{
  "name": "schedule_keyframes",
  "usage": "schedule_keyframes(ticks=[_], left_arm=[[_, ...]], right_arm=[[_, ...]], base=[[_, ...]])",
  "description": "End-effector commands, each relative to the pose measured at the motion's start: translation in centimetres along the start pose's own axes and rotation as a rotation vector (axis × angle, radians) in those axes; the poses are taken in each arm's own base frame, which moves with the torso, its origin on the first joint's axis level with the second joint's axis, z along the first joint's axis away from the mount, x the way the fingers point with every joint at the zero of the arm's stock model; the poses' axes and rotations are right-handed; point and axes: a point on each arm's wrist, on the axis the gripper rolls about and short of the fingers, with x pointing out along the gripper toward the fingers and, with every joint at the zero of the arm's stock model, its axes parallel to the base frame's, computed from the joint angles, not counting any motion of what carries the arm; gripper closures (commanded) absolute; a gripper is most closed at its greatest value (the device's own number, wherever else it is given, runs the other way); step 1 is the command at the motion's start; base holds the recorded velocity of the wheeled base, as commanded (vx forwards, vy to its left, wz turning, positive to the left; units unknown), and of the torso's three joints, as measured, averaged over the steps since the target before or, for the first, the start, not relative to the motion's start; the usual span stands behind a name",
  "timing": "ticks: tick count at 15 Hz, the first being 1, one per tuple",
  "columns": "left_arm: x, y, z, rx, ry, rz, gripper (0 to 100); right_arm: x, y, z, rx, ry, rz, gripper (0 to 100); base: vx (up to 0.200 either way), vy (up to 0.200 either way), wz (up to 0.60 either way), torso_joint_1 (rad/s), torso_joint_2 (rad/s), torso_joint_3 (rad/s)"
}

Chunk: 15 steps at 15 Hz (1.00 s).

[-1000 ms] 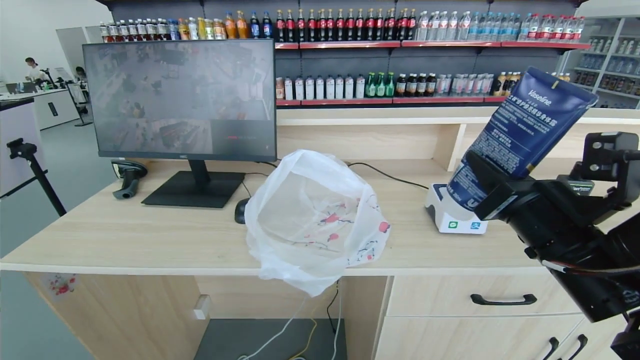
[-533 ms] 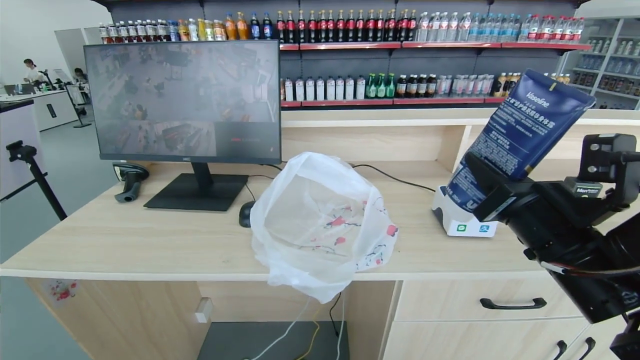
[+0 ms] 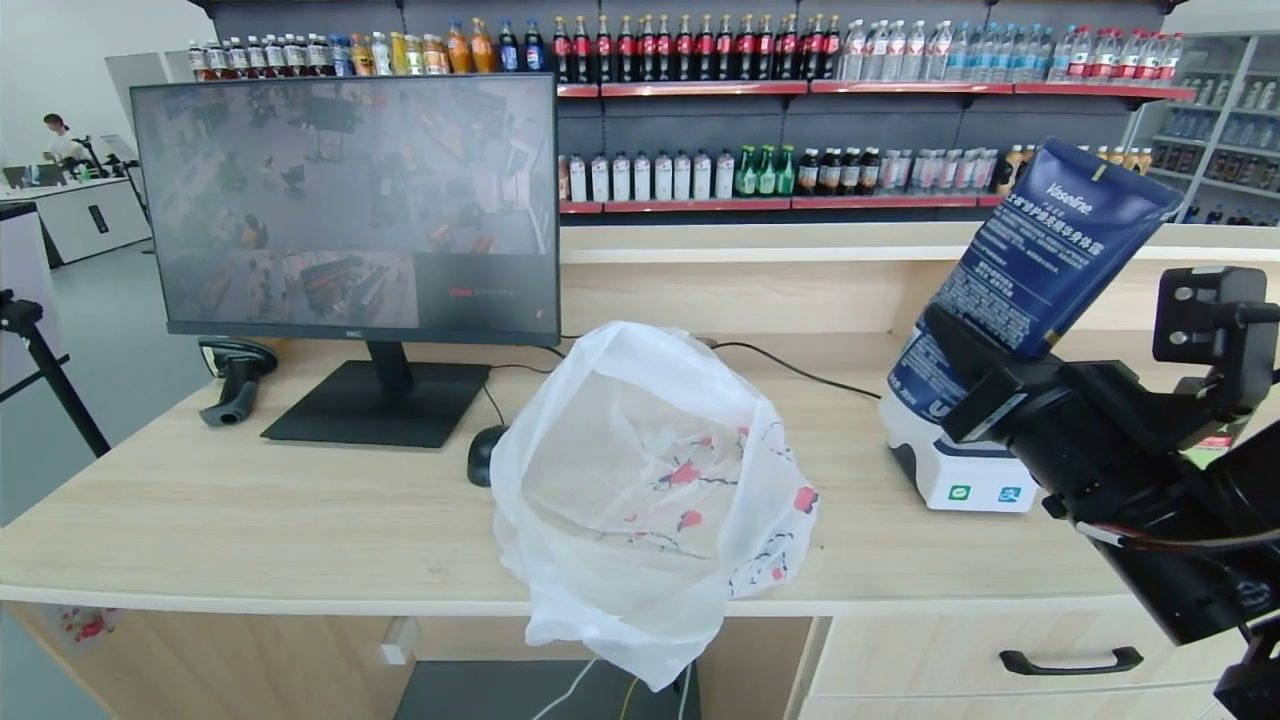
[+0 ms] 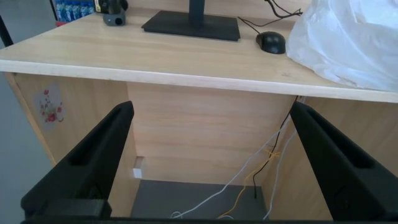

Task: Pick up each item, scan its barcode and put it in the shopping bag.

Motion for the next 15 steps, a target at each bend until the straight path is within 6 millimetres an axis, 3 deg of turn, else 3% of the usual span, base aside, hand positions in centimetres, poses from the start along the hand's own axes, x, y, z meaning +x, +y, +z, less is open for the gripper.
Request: schedule_keyframes(ticks=[1,5,11,15], left_arm=[[0.0,0.0,0.0,0.0,0.0,0.0,0],[0.0,0.0,0.1,0.0,-0.008,0.0,0],[0.0,0.0,0.1,0.0,-0.006,0.0,0],[0.0,0.0,0.1,0.0,-0.006,0.001,0]], right_arm=[[0.3,0.1,-0.4,-0.001,0.01,-0.001,100],[1.5,0.5,-0.5,0.017,-0.009,0.005,100],[1.8,0.7,-1.1,0.018,0.01,0.007,100],[2.1,0.9,-1.3,0.008,0.009,0.018,100]], base=[[0.0,0.0,0.0,0.0,0.0,0.0],[0.0,0.0,0.0,0.0,0.0,0.0],[0.0,0.0,0.6,-0.002,0.0,0.003],[0.0,0.0,0.0,0.0,0.0,0.0]])
